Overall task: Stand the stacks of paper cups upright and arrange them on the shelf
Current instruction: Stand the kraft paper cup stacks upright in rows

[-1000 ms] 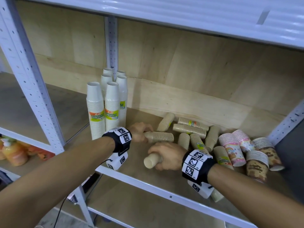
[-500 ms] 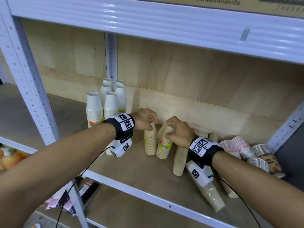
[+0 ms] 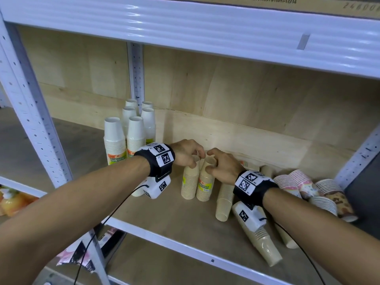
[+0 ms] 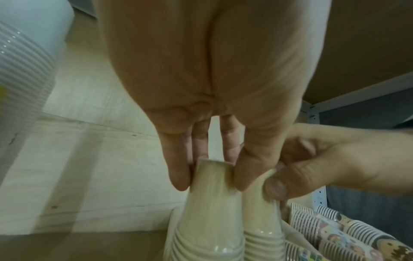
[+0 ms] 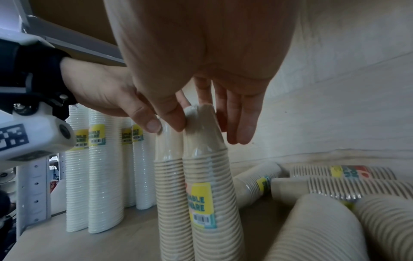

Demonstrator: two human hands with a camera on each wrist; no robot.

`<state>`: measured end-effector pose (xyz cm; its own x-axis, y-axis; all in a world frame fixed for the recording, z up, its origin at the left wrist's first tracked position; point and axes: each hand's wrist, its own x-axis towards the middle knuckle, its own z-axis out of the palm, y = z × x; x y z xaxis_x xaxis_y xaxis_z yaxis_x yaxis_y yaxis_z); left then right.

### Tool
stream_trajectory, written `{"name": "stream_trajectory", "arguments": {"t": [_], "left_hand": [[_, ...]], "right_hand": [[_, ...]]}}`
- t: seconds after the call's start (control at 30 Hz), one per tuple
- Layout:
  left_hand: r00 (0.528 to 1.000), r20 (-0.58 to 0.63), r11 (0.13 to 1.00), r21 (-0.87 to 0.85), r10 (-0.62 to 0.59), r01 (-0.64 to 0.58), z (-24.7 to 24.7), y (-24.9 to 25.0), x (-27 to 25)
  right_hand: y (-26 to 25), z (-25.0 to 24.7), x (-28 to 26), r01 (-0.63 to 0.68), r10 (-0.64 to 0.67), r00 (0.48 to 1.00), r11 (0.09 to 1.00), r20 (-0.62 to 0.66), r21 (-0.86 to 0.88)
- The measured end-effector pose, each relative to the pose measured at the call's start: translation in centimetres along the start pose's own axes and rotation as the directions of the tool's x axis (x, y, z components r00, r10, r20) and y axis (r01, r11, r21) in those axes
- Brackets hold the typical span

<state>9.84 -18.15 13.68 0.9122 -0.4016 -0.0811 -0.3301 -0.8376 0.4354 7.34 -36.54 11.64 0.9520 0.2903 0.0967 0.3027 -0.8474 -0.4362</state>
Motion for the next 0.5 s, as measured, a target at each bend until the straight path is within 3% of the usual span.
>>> {"name": "stream_trajectory", "arguments": {"t": [0.13,0.33,0.5], "left_hand": [[0.999,0.03,0.999,0.045,0.02,-0.021,-0.7,0.3,-0.1],[0.999,0.032,0.998,0.059,-0.026,0.024,-1.4,0.6,0.1],[0.997,0.003,0.994,0.079,-0.074,0.074,-3.2,1.2,0.5]], "right_hand": [[-0.1,-0.8,0.5,0.076,-0.076,0.996,0.997,0.052,0.001],[-0.5,-1.4,1.2,0.071,-0.067,0.992,0.997,0.112,-0.033],[-1.1,-2.6,2.6,0.073,-0.071,0.994,0.997,0.079,-0.021]]}}
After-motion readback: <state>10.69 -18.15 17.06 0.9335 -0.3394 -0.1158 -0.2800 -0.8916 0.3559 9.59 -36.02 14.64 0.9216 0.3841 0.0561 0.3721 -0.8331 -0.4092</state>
